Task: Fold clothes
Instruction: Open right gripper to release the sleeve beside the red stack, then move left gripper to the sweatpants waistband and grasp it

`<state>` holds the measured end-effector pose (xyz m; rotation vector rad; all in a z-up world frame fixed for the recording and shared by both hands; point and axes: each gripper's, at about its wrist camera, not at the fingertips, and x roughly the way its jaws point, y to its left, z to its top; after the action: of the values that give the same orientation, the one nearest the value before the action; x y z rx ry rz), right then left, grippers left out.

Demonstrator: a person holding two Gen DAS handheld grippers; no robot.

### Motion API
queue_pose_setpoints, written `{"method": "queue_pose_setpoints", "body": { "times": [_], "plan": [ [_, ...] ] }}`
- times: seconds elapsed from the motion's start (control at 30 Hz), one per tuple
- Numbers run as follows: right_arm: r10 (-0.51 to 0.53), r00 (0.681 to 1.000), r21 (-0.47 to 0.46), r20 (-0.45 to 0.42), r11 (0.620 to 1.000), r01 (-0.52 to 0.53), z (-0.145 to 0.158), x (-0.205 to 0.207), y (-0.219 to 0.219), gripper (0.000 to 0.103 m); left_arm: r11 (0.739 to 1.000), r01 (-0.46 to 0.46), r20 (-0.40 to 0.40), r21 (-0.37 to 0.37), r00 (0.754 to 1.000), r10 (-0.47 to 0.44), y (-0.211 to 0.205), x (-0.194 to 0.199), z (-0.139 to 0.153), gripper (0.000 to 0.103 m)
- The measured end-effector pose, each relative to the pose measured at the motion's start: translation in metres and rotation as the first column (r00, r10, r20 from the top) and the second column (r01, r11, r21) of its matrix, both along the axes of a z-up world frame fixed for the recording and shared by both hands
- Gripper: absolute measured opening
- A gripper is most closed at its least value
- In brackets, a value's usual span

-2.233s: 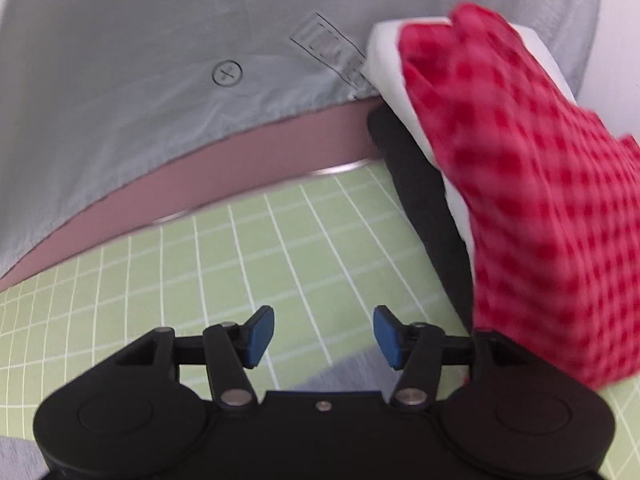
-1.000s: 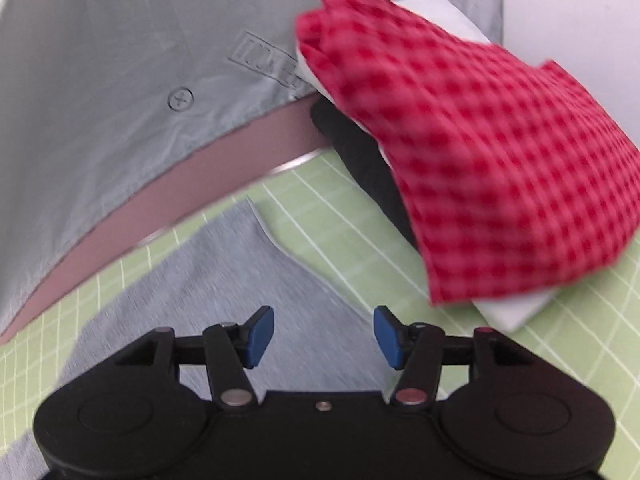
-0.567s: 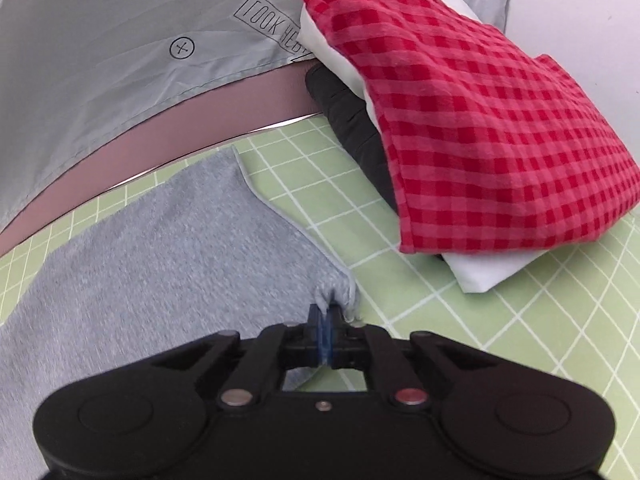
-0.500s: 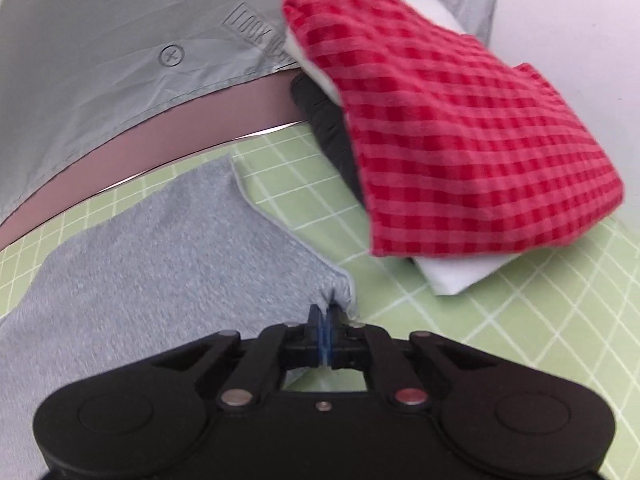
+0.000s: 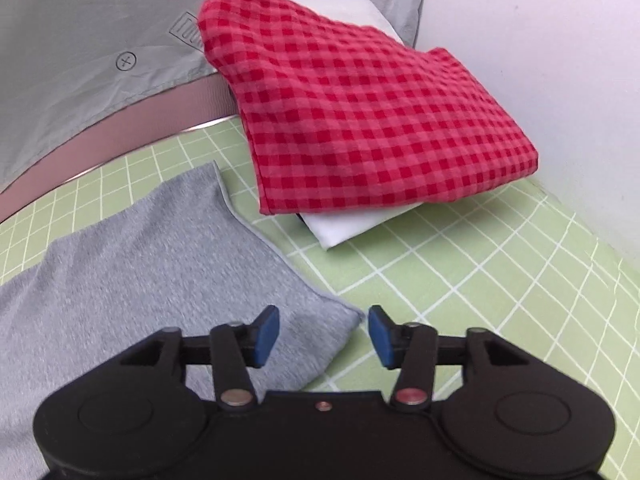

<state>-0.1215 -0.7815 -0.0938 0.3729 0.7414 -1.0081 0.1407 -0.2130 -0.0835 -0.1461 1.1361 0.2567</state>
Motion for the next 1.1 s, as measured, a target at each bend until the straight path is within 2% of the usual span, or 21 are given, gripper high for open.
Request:
{"method": "queue_pose_setpoints", "body": {
  "times": [0.07,0.1,0.2,0.3,0.4,0.5,0.73,0.87,1.1],
  "plan": [
    [0.024,1.000,-0.020,0.016,1.000,-0.024,0.010,-0.013,0.010,0.075,0.999,0.032,0.046,-0.011,0.998,-0.031,-0.004,-0.012,0.012,0.103],
    [0.026,0.999,-0.017,0.027,1.000,-0.026,0.013,-0.022,0.015,0.078,0.999,0.047,0.063,-0.018,0.997,-0.046,-0.006,-0.020,0.018,0.103],
    [0.026,0.998,0.013,0.060,1.000,-0.027,0.019,-0.049,0.032,0.083,0.996,0.084,0.092,-0.018,0.992,-0.082,-0.009,-0.043,0.031,0.103],
    [0.071,0.995,0.035,0.070,0.997,-0.074,0.019,-0.069,0.063,0.087,0.995,0.101,0.104,-0.024,0.990,-0.098,-0.007,-0.070,0.037,0.103],
    [0.106,0.990,0.069,0.096,0.991,-0.113,0.014,-0.081,0.097,0.097,0.994,0.105,0.100,-0.023,0.990,-0.102,0.002,-0.099,0.038,0.103],
    [0.166,0.983,0.115,0.082,0.978,-0.175,0.007,-0.082,0.132,0.101,0.996,0.085,0.097,-0.020,0.992,-0.082,0.020,-0.124,0.039,0.103],
    [0.288,0.956,0.161,0.062,0.942,-0.294,-0.005,-0.071,0.220,0.103,0.998,0.064,0.120,0.021,0.991,-0.066,0.086,-0.155,0.045,0.103],
    [0.313,0.948,0.174,0.051,0.932,-0.318,-0.008,-0.061,0.266,0.103,0.997,0.074,0.105,0.036,0.992,-0.077,0.121,-0.152,0.042,0.103],
    [0.353,0.935,0.133,-0.017,0.928,-0.348,-0.016,-0.058,0.319,0.103,0.991,0.132,0.076,0.006,0.988,-0.132,0.137,-0.148,0.024,0.103]
  ]
}}
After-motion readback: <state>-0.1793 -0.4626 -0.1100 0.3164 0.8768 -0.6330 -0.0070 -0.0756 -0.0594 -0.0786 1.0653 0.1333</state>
